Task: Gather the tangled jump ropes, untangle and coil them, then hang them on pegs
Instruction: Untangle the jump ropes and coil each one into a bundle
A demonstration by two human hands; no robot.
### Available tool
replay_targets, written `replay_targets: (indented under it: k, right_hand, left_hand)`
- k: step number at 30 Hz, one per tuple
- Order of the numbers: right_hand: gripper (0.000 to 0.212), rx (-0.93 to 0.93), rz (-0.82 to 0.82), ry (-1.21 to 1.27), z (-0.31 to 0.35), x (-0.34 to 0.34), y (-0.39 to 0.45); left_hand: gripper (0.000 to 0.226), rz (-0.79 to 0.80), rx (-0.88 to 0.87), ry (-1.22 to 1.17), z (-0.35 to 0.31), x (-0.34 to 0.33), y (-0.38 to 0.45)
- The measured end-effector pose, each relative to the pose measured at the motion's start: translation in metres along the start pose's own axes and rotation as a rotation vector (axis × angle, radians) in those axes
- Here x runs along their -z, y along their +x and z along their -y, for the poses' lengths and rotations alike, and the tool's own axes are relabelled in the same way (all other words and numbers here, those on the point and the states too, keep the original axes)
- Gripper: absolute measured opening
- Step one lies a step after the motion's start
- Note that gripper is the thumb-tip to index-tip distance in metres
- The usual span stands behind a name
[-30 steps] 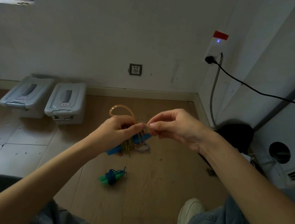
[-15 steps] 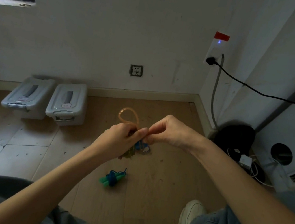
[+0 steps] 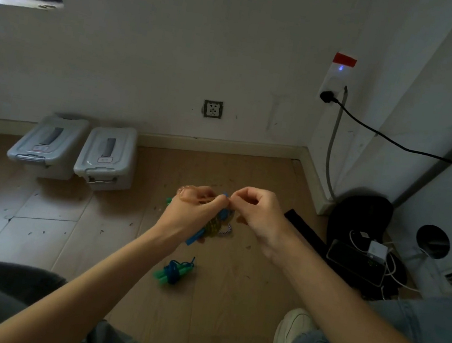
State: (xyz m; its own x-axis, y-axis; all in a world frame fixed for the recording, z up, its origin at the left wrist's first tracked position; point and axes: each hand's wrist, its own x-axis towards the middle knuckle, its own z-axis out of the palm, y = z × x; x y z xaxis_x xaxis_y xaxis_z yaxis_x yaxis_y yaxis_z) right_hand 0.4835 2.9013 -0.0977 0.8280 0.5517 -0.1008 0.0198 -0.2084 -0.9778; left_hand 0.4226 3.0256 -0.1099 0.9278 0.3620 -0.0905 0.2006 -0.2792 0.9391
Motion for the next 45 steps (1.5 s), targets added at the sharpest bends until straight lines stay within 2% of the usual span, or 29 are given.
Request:
replay_targets:
  k: [2, 4, 6, 7, 8, 9, 11, 12, 14, 16, 18, 21, 24, 26, 28, 30, 32, 34, 36, 39, 41, 43, 45]
  right_hand:
    - [0.018, -0.072, -0.060, 0.179, 0.001, -0.006, 0.000]
    - [0.024, -0.178, -0.054, 0.462, 0.005, -0.008, 0.001]
    - [0.021, -0.223, 0.058, 0.669, 0.006, -0.001, -0.001]
    - [0.019, -0.210, 0.139, 0.665, 0.006, 0.004, -0.003]
    - [0.017, -0.177, 0.213, 0.559, 0.006, 0.011, -0.003]
    - [0.014, -0.116, 0.260, 0.329, 0.006, 0.017, -0.002]
    - [0.011, 0.036, 0.227, -0.334, 0.008, 0.026, 0.001]
    - [0.013, 0.109, 0.179, -0.582, 0.008, 0.029, 0.003]
    - [0.018, 0.245, 0.090, -0.756, 0.007, 0.029, 0.005]
    - [0.018, 0.359, 0.013, -0.722, 0.005, 0.027, 0.003]
    - [0.016, 0.418, -0.035, -0.680, 0.005, 0.027, 0.001]
    - [0.024, 0.403, -0.120, -0.596, 0.004, 0.023, 0.002]
    - [0.030, 0.239, -0.236, -0.293, 0.001, 0.019, 0.008]
    - [0.024, 0.048, -0.264, -0.082, -0.005, 0.018, 0.012]
    - [0.018, -0.113, -0.264, 0.030, -0.011, 0.015, 0.013]
    - [0.011, -0.174, -0.211, 0.121, -0.013, 0.017, 0.014]
    - [0.011, -0.132, -0.020, 0.151, -0.012, 0.023, 0.014]
    - [0.011, 0.010, 0.218, -0.146, -0.008, 0.031, 0.016]
    - [0.010, 0.111, 0.328, -0.423, -0.002, 0.034, 0.017]
    - [0.005, 0.068, 0.358, -0.365, 0.003, 0.037, 0.021]
    - [0.009, -0.030, 0.256, -0.194, 0.001, 0.041, 0.022]
    - [0.016, -0.182, 0.081, 0.102, -0.002, 0.042, 0.022]
    - [0.019, -0.219, -0.063, 0.279, -0.004, 0.034, 0.021]
  left_hand:
    - [0.020, -0.056, -0.028, -0.062, -0.001, -0.005, -0.002]
    - [0.022, -0.056, -0.007, -0.165, -0.001, -0.005, -0.003]
    - [0.019, 0.023, -0.015, -0.191, 0.002, -0.001, -0.004]
    - [0.018, 0.095, -0.045, -0.208, 0.004, 0.002, -0.006]
    - [0.022, 0.171, -0.085, -0.228, 0.005, 0.004, -0.008]
    - [0.028, 0.233, -0.131, -0.217, 0.006, 0.006, -0.009]
    - [0.032, 0.311, -0.221, -0.058, 0.006, 0.009, -0.009]
    - [0.029, 0.321, -0.252, 0.035, 0.005, 0.009, -0.008]
    - [0.020, 0.286, -0.267, 0.085, 0.003, 0.005, -0.007]
    - [0.015, 0.251, -0.240, 0.034, 0.003, 0.002, -0.008]
    - [0.021, 0.248, -0.205, -0.025, 0.003, 0.001, -0.010]
    - [0.028, 0.238, -0.194, -0.079, 0.002, -0.001, -0.015]
    - [0.014, 0.137, -0.261, -0.066, 0.001, -0.007, -0.018]
    - [0.016, 0.070, -0.342, 0.080, 0.000, -0.010, -0.021]
    - [0.016, 0.016, -0.461, 0.326, 0.002, -0.012, -0.023]
    - [0.015, -0.029, -0.551, 0.529, 0.007, -0.012, -0.023]
    - [0.010, -0.045, -0.467, 0.475, 0.011, -0.005, -0.018]
    - [0.011, 0.017, -0.333, 0.361, 0.015, 0.002, -0.012]
    - [0.015, 0.155, -0.258, 0.297, 0.019, 0.005, -0.008]
    - [0.017, 0.274, -0.264, 0.184, 0.021, 0.007, -0.008]
    - [0.015, 0.259, -0.283, 0.075, 0.020, 0.009, -0.009]
    - [0.013, 0.192, -0.318, 0.034, 0.019, 0.008, -0.008]
    - [0.011, 0.133, -0.268, 0.010, 0.020, 0.004, -0.007]
